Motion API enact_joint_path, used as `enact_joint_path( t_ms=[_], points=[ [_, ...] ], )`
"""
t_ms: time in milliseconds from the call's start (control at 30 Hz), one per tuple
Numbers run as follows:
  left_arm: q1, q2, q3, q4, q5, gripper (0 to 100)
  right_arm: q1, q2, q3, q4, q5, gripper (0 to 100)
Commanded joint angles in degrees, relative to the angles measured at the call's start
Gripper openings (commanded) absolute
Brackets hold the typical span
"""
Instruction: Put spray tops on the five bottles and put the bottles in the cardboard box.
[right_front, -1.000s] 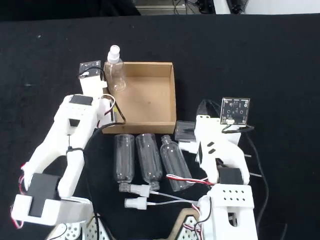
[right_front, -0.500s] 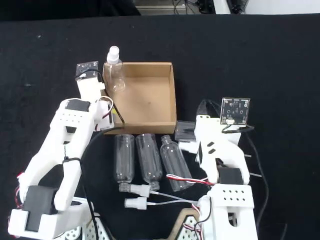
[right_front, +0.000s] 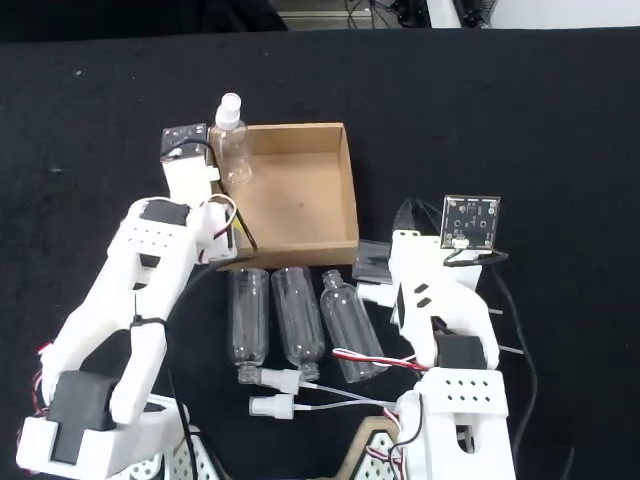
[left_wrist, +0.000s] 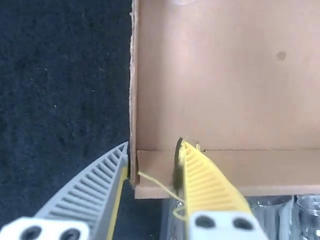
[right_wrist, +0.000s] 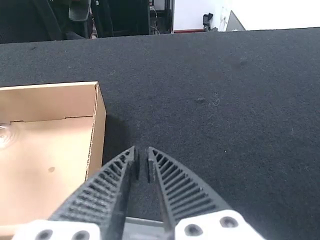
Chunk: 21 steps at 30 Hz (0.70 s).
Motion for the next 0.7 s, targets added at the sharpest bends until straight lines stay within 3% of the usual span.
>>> enact_joint_path(
  t_ms=[0, 167, 400, 667],
  points=[
    [-3.9, -3.0, -2.5, 0.3, 0.4, 13, 0.3, -1.3, -0.5, -1.3, 0.0, 1.5],
    [-5.5, -3.1, -8.8, 2.5, 0.4, 14, 0.3, -1.3, -0.4, -1.3, 0.0, 1.5],
    [-6.4, -2.9, -23.4, 17.0, 0.4, 14, 0.3, -1.3, -0.4, -1.3, 0.0, 1.5],
    [-11.2, -3.0, -25.5, 30.8, -0.5, 14, 0.2, -1.3, -0.3, -1.3, -0.1, 1.5]
  ],
)
